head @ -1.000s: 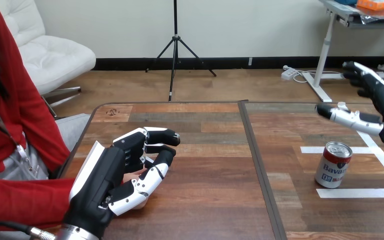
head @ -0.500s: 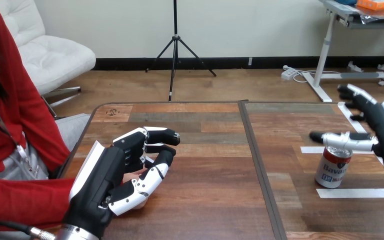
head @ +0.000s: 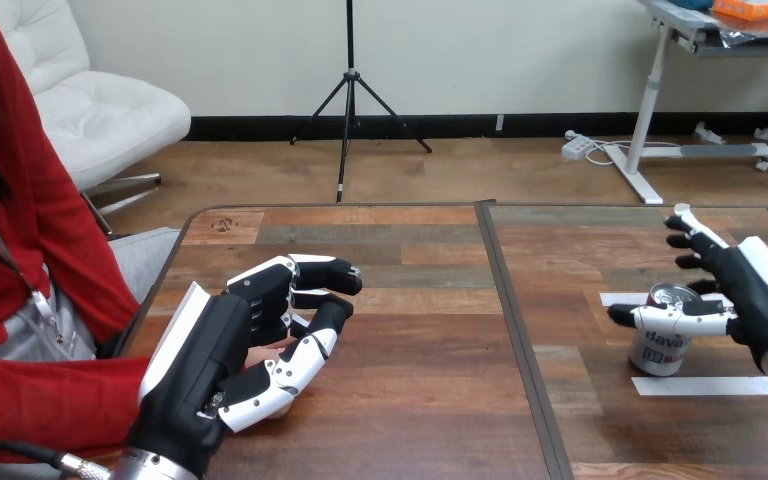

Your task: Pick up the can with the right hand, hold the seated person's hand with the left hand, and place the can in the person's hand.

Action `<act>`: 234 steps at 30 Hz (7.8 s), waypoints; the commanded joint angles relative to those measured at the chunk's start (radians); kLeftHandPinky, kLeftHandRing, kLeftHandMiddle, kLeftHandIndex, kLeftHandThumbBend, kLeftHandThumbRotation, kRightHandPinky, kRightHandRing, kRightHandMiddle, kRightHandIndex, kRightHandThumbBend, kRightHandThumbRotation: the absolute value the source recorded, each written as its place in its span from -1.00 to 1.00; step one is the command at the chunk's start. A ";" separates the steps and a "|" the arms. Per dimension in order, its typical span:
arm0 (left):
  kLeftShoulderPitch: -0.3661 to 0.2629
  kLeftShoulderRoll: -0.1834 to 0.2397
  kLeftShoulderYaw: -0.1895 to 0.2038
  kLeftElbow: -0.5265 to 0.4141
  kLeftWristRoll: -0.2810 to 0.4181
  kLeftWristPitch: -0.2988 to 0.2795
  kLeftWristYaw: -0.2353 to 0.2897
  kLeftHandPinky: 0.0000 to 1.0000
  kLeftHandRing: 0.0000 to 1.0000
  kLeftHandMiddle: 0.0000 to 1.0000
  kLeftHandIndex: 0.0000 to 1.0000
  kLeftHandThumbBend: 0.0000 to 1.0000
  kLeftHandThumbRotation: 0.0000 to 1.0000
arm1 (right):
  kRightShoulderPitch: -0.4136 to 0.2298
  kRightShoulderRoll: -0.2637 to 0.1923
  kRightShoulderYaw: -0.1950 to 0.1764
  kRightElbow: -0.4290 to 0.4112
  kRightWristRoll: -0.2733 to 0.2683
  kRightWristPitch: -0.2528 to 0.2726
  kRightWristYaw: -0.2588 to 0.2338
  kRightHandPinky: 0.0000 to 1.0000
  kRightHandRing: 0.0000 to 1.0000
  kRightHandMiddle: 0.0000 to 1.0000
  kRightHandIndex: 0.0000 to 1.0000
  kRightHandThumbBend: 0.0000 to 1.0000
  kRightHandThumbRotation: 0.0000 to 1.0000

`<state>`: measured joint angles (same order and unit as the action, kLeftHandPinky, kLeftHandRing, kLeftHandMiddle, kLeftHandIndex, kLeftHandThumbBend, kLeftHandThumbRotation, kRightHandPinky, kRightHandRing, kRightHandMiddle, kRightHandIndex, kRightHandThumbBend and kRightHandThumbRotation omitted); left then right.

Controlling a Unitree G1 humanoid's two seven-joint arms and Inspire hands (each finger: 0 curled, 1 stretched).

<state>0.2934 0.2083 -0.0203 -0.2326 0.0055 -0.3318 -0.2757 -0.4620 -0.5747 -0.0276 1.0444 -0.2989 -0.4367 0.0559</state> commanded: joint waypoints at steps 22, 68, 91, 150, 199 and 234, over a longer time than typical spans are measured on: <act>-0.062 0.032 0.013 -0.041 -0.030 -0.011 -0.023 -0.14 0.30 0.39 0.20 -0.48 -0.52 | -0.122 0.001 0.088 0.115 -0.036 0.073 -0.005 0.57 0.72 0.77 0.77 1.00 -0.44; -0.082 0.053 0.021 -0.035 -0.030 -0.006 -0.036 -0.22 0.25 0.36 0.01 -0.24 -0.83 | -0.127 0.013 0.138 0.187 -0.059 0.056 -0.126 0.07 0.17 0.24 0.28 0.39 -0.91; -0.090 0.065 0.022 -0.034 -0.041 -0.008 -0.037 -0.21 0.22 0.36 -0.01 -0.32 -0.82 | -0.139 0.010 0.131 0.187 -0.046 0.040 -0.156 -0.21 -0.15 -0.05 0.03 0.29 -1.00; -0.094 0.063 0.058 -0.072 0.080 -0.030 0.046 -0.16 0.31 0.33 0.08 -0.08 -0.93 | -0.032 -0.024 0.090 -0.252 0.067 0.027 0.073 -0.26 -0.18 -0.06 0.02 0.47 -1.00; -0.176 0.225 0.109 -0.070 0.723 0.052 0.235 0.05 0.35 0.42 0.39 1.00 -0.54 | 0.060 -0.021 0.057 -0.494 0.079 0.073 0.160 -0.25 -0.18 -0.08 0.00 0.41 -1.00; -0.300 0.364 0.006 0.149 0.756 0.137 0.093 0.29 0.46 0.51 0.44 1.00 -0.52 | 0.050 -0.023 0.055 -0.465 0.078 0.050 0.156 -0.24 -0.17 -0.07 0.00 0.38 -1.00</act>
<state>0.0652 0.5408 0.0012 -0.1064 0.7604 -0.2109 -0.1709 -0.3614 -0.5775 0.0631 0.6075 -0.2356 -0.3589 0.2253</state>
